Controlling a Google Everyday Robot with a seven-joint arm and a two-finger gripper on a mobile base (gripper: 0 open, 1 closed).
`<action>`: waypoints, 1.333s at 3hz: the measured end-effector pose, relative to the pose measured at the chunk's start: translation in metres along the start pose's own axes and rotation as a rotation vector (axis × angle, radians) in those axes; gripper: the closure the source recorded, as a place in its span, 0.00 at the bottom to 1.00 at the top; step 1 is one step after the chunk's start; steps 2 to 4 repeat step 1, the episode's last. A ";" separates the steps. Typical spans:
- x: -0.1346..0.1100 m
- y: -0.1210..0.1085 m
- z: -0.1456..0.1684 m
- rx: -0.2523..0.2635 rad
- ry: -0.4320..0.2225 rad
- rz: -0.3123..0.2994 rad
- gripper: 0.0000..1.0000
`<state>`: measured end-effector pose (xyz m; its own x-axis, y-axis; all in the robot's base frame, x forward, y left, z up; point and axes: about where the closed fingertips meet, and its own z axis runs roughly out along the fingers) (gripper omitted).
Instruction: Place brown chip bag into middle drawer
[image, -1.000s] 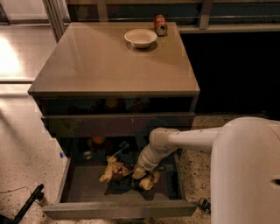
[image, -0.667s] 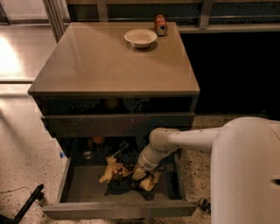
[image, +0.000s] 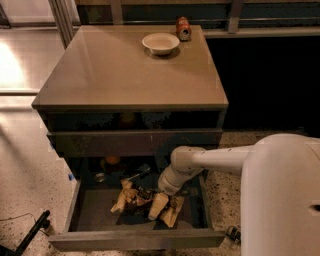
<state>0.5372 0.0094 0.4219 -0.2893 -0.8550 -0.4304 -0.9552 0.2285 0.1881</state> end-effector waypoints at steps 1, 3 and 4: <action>0.000 0.000 0.000 0.000 0.000 0.000 0.00; 0.000 0.000 0.000 0.000 0.000 0.000 0.00; 0.000 0.000 0.000 0.000 0.000 0.000 0.00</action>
Offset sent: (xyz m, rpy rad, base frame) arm 0.0000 0.0000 0.0000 0.0000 0.0000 0.0000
